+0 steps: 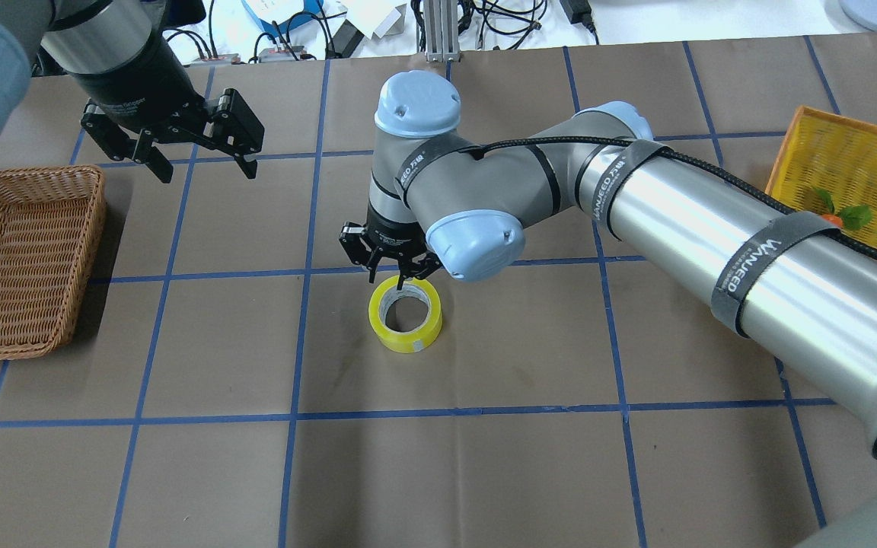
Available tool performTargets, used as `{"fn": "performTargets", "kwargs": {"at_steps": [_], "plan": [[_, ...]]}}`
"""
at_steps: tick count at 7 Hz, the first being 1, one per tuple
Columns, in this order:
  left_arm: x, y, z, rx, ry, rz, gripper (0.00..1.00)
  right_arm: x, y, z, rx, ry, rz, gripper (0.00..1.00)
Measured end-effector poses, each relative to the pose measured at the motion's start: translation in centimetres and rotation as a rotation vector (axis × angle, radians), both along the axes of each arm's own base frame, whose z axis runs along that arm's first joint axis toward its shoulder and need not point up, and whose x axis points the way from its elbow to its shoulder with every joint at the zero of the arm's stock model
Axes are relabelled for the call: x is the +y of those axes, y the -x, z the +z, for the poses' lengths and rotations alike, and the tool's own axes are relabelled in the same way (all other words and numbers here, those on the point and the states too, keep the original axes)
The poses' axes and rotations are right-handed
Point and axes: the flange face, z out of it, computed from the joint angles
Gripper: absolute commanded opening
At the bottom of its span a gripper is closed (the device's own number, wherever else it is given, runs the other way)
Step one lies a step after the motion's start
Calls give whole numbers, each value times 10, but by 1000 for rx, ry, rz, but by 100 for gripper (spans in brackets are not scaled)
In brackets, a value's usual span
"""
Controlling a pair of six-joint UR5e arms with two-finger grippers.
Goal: Transfer tape with both arms
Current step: 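Release the tape roll and raise the right gripper back toward its basket, then reach the left gripper to the tape roll and grasp its rim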
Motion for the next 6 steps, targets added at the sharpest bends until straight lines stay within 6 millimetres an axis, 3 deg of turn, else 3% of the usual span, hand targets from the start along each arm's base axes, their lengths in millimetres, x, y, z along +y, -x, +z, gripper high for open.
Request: {"fn": "performTargets", "kwargs": {"at_steps": [1, 2, 3, 4, 5, 6], "plan": [[0, 0, 0, 0, 1, 1, 100, -25, 34, 25, 26, 96, 90, 100], [0, 0, -1, 1, 0, 1, 100, -50, 89, 53, 62, 160, 183, 100], [-2, 1, -5, 3, -6, 8, 100, -65, 158, 76, 91, 166, 260, 100], [-6, 6, -12, 7, -19, 34, 100, -71, 222, 82, 104, 133, 311, 100], [-6, 17, -23, 10, -37, 58, 100, -73, 273, 81, 104, 101, 328, 100], [0, 36, -43, 6, -49, 52, 100, -73, 306, 80, 102, 86, 322, 100]]}}
